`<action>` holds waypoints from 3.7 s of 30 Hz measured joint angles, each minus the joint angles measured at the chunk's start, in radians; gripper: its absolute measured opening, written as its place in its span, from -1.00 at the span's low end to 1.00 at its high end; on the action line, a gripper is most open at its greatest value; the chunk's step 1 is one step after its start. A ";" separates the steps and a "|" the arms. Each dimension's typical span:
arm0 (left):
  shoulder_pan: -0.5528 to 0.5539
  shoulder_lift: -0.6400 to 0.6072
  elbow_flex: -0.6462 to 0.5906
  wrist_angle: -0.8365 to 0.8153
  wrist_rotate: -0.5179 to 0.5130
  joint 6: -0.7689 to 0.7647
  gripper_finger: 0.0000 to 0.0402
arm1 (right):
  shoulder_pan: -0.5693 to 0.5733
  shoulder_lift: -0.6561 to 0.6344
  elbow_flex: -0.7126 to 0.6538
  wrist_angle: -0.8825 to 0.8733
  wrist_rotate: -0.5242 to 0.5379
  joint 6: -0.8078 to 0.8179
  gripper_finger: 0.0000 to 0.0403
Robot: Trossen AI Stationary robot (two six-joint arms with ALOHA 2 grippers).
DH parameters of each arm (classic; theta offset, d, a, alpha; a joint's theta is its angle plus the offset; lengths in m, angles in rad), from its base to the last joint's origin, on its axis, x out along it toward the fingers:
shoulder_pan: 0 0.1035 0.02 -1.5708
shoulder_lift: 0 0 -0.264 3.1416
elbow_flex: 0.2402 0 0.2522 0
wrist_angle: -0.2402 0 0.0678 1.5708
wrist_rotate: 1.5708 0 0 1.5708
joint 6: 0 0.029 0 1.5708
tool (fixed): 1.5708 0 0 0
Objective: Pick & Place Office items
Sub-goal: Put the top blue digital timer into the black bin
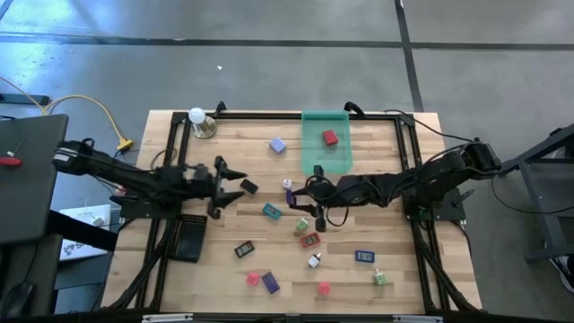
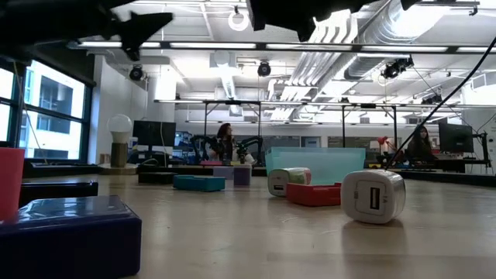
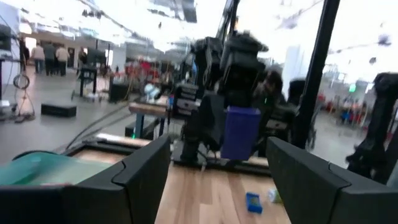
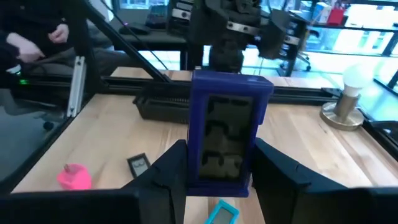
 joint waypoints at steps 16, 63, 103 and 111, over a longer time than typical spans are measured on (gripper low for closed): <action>-0.013 0.364 0.162 0.138 0.001 -0.019 0.30 | 0.068 0.003 0.000 -0.017 0.103 -0.007 -0.36; -0.033 0.553 0.366 0.074 -0.061 0.201 0.26 | 0.039 0.005 0.000 -0.040 0.106 0.025 -0.36; -0.006 0.669 0.452 0.116 0.028 0.192 0.26 | 0.019 0.037 -0.002 -0.060 0.088 0.040 -0.36; -0.014 0.669 0.452 0.114 0.025 0.193 0.15 | 0.020 0.035 0.000 -0.053 0.082 0.034 -0.36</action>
